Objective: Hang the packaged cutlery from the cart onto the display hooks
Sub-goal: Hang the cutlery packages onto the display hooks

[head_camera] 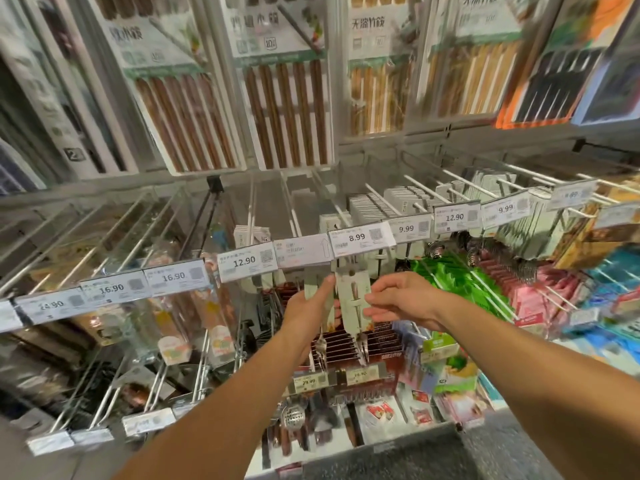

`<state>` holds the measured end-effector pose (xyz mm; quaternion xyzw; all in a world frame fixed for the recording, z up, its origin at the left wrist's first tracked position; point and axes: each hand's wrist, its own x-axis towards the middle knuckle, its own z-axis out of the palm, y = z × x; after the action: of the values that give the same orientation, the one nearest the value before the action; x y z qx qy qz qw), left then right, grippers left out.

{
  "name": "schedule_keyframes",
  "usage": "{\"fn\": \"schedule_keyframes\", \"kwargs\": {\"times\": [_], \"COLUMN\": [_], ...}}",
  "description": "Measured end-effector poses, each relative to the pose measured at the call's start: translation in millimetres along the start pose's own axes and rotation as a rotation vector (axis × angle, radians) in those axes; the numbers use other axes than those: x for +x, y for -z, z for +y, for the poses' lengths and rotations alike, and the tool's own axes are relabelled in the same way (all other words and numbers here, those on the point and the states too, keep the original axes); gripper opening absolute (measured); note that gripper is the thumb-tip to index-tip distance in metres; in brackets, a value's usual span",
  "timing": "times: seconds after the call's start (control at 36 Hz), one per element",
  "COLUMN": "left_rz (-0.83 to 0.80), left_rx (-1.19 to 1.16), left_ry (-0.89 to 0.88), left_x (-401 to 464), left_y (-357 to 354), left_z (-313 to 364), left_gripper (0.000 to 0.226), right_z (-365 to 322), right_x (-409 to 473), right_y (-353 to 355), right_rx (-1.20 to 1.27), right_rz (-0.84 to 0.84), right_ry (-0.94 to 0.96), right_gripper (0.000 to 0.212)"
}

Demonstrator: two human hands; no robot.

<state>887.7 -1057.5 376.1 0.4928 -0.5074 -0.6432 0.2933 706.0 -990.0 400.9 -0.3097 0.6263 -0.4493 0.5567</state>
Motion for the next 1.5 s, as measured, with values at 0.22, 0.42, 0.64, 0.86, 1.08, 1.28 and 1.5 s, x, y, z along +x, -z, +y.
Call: {"fn": "schedule_keyframes", "kwargs": {"times": [0.22, 0.42, 0.64, 0.86, 1.08, 1.28, 1.5], "left_rz": [0.025, 0.021, 0.019, -0.024, -0.014, -0.111, -0.135], "left_rx": [-0.098, -0.082, -0.072, 0.057, 0.141, 0.176, 0.271], "left_ry": [0.048, 0.068, 0.053, 0.014, -0.005, -0.091, -0.167], "left_x": [4, 4, -2, -1, 2, -3, -7], "left_y": [6, 6, 13, 22, 8, -12, -22], "left_z": [3, 3, 5, -3, -1, -4, -9], "left_gripper": [0.035, 0.032, 0.018, 0.017, 0.014, 0.019, 0.024], "right_z": [-14, -26, -29, -28, -14, -5, -3], "right_x": [8, 8, 39, 59, 39, 18, 11], "right_y": [0, -17, -24, -39, -29, -14, -9], "right_rx": [0.081, 0.043, -0.077, -0.122, -0.240, -0.308, -0.040], "right_rz": [0.110, 0.192, 0.328, 0.383, -0.002, -0.089, 0.078], "right_ry": [0.121, 0.156, 0.138, -0.031, -0.104, 0.004, 0.116], "right_gripper": [0.019, 0.011, 0.035, 0.028, 0.022, 0.021, 0.018]}}
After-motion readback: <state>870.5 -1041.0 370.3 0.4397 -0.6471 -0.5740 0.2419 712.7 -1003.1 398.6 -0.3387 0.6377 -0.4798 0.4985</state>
